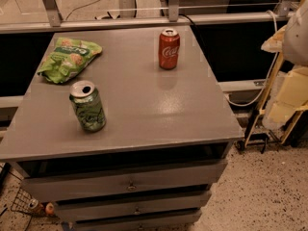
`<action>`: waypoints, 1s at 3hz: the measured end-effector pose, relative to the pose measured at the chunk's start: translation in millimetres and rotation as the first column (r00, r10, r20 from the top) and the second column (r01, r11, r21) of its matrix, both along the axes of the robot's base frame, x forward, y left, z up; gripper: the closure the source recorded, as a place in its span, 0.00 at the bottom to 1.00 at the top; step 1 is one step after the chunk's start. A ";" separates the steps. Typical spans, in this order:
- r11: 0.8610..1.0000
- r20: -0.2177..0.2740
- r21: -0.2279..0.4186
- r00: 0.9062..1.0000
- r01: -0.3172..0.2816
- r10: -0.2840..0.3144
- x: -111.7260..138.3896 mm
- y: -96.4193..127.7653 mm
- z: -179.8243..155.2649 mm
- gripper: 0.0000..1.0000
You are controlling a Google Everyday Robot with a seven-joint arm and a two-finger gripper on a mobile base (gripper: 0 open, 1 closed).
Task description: Move green can near green rice chip bag
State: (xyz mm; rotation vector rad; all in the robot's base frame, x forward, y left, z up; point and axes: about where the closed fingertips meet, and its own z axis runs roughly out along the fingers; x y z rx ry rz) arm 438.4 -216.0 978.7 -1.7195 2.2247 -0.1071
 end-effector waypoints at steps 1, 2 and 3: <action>1.000 0.000 0.000 1.000 0.000 0.000 0.0 0.0 0.0 0.00; 0.999 0.002 0.037 1.000 -0.016 0.016 3.4 12.0 -1.4 0.00; 0.978 -0.012 0.157 0.990 -0.138 0.142 15.2 73.9 -22.7 0.00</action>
Offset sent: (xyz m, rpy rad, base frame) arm 0.0082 0.0279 -0.0087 0.0918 0.0170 0.0392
